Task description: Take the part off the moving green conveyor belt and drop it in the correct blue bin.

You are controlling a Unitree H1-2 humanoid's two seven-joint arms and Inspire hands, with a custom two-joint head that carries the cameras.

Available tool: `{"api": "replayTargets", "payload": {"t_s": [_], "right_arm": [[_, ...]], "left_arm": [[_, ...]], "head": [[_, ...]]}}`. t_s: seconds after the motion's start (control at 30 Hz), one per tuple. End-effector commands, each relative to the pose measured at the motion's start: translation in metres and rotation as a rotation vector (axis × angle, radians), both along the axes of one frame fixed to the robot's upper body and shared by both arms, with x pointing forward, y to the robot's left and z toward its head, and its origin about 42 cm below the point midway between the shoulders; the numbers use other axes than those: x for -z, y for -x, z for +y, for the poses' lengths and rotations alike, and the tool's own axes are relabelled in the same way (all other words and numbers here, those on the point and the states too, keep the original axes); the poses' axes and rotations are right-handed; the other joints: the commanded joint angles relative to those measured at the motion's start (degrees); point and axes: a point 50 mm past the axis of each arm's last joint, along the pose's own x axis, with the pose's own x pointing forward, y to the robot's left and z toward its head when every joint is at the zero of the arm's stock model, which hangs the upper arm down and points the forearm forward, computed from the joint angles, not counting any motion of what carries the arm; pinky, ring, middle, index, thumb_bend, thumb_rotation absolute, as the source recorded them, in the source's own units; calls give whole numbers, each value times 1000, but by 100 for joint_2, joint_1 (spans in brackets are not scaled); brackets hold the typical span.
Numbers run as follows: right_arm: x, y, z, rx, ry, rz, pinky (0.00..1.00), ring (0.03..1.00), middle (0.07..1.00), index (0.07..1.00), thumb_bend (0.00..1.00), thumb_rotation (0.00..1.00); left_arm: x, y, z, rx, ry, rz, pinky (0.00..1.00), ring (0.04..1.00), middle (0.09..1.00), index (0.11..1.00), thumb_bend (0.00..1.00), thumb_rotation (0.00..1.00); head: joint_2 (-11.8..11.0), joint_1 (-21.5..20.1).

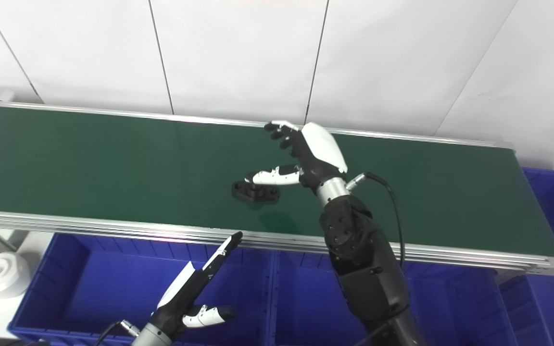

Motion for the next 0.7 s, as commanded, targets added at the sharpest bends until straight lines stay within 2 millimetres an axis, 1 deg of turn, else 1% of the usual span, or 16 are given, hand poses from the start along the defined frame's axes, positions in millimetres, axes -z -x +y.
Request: {"api": "replayTargets", "payload": {"t_s": [0.0, 0.03, 0.07, 0.17, 0.2, 0.33, 0.5, 0.63, 0.67], "right_arm": [[-22, -15, 5, -6, 33, -68, 664, 739, 787, 822, 836, 336], [-19, -17, 5, -11, 49, -57, 664, 737, 786, 821, 835, 325], [-17, -18, 5, -14, 57, -50, 661, 736, 786, 813, 835, 301], [-11, -24, 5, -26, 107, -18, 671, 748, 797, 811, 835, 283], [-9, -26, 5, -29, 115, -11, 667, 750, 800, 807, 845, 249], [-3, -32, 3, -32, 133, 26, 672, 766, 817, 812, 864, 194], [2, -36, -2, -25, 185, 68, 698, 788, 829, 825, 867, 191], [6, -36, -9, -23, 226, 80, 701, 791, 831, 823, 856, 133], [8, -36, -12, -26, 243, 84, 701, 791, 831, 824, 855, 131]], "left_arm": [[-6, -3, -2, 7, 25, -32, 1000, 1000, 1000, 1000, 768, 862], [-5, -3, -1, 6, 26, -32, 1000, 1000, 1000, 1000, 767, 859], [-5, -3, -1, 6, 26, -32, 1000, 1000, 1000, 1000, 764, 856], [-3, -2, -1, 6, 23, -28, 1000, 1000, 1000, 1000, 768, 859], [-3, -2, -1, 6, 25, -26, 1000, 1000, 1000, 1000, 769, 855], [-2, -1, -1, 10, 26, -26, 1000, 1000, 1000, 1000, 763, 848], [-2, 0, -3, 11, 30, -24, 1000, 1000, 1000, 1000, 758, 846], [-2, 0, -5, 13, 37, -21, 1000, 1000, 1000, 1000, 758, 843], [-2, 0, -5, 13, 37, -24, 1000, 1000, 1000, 1000, 758, 842]], "head": [[-59, -30], [-130, -56], [-130, -56], [-179, -63], [-179, -63], [-205, -61], [-200, -53], [-191, -53], [-190, -60]]}}
